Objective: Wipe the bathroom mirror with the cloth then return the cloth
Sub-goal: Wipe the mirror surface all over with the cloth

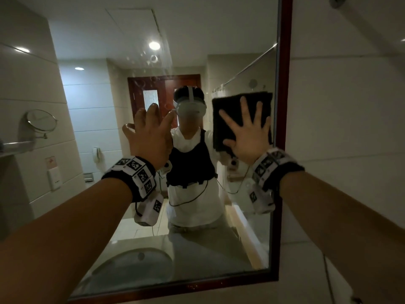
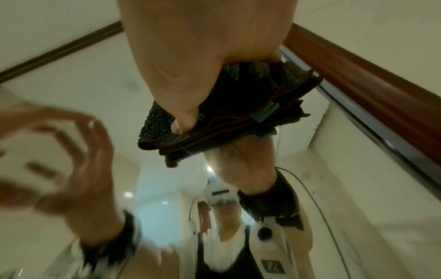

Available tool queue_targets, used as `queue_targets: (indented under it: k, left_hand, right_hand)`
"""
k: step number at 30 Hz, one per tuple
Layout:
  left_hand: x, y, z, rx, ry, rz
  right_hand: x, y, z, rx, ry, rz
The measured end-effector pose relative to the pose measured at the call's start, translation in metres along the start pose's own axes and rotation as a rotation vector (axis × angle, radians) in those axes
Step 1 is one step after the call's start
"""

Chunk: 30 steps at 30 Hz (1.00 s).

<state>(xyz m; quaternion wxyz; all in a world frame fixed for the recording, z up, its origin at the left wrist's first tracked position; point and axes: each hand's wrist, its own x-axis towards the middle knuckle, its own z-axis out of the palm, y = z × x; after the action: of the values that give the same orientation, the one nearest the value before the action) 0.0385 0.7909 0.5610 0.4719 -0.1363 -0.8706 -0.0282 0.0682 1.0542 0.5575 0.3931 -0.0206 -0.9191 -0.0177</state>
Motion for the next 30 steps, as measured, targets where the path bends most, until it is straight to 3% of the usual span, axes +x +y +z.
queue_targets:
  k: [4, 7, 16, 20, 26, 30]
  left_hand:
    - [0.001, -0.002, 0.001, 0.008, -0.007, 0.008]
    - [0.001, 0.000, 0.001, 0.015, 0.007, 0.010]
    - [0.001, 0.001, 0.001, -0.007, 0.008, 0.002]
    - [0.002, 0.001, 0.003, 0.001, 0.012, 0.005]
    - [0.002, -0.002, 0.005, 0.016, -0.013, 0.013]
    - [0.002, -0.002, 0.005, 0.016, -0.023, 0.016]
  right_hand:
    - [0.040, 0.011, -0.040, 0.015, 0.051, 0.070]
    - [0.041, 0.011, -0.041, 0.015, 0.068, 0.079]
    - [-0.058, 0.003, 0.044, -0.025, 0.036, 0.026]
    - [-0.025, 0.010, 0.021, -0.018, -0.025, 0.000]
    - [0.046, 0.015, -0.040, -0.007, 0.076, 0.010]
    - [0.059, 0.018, -0.052, -0.007, 0.073, 0.018]
